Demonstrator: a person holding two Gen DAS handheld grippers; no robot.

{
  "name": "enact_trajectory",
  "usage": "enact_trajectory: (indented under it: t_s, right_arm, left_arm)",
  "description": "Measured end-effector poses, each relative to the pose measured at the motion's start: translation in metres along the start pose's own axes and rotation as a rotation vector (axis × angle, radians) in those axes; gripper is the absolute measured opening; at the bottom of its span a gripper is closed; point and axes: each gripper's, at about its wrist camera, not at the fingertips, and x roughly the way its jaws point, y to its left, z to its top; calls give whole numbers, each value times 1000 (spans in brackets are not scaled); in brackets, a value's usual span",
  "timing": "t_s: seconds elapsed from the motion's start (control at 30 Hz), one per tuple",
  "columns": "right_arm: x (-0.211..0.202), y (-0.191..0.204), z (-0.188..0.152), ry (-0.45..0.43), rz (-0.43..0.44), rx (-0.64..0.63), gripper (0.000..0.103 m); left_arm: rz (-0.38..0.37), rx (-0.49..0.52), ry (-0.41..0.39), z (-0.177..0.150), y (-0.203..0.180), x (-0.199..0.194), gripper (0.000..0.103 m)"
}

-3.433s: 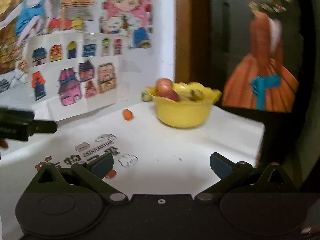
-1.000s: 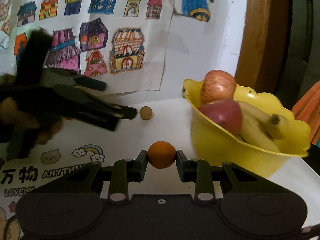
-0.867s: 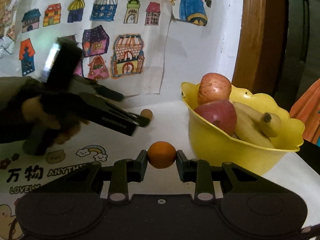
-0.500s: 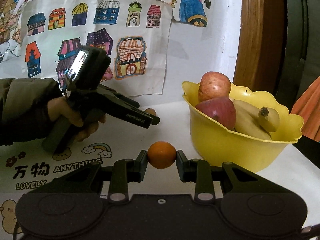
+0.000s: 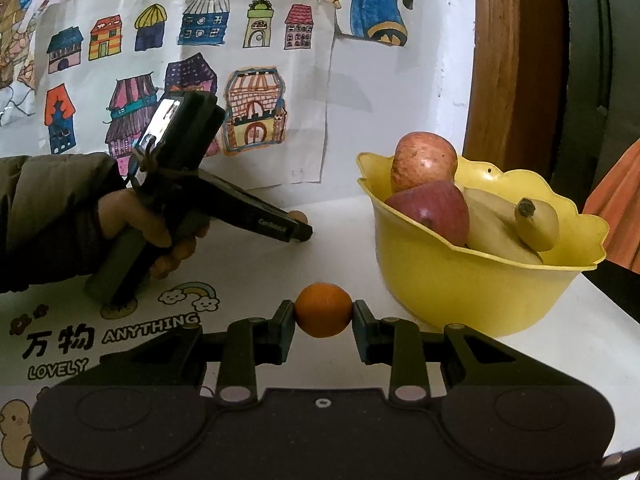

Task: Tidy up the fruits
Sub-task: 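Carry the brown fruit with the left tool and tomato with the right tool over the bowl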

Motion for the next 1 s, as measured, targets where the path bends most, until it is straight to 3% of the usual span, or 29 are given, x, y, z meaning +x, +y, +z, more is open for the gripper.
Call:
enact_trajectory:
  t_s: [0.27, 0.53, 0.8, 1.0]
  right_arm:
    - [-3, -1, 2, -29, -12, -6, 33]
    - [-21, -7, 4, -75, -30, 22, 33]
    - [-45, -25, 16, -141, -114, 41, 33]
    - [-42, -45, 23, -184, -213, 47, 33]
  left_arm:
    - [-11, 16, -31, -5, -9, -14, 30]
    - [-38, 54, -137, -8, -26, -53, 30]
    - [-86, 56, -240, 14, -44, -91, 30]
    - [-140, -1, -294, 38, -68, -90, 30]
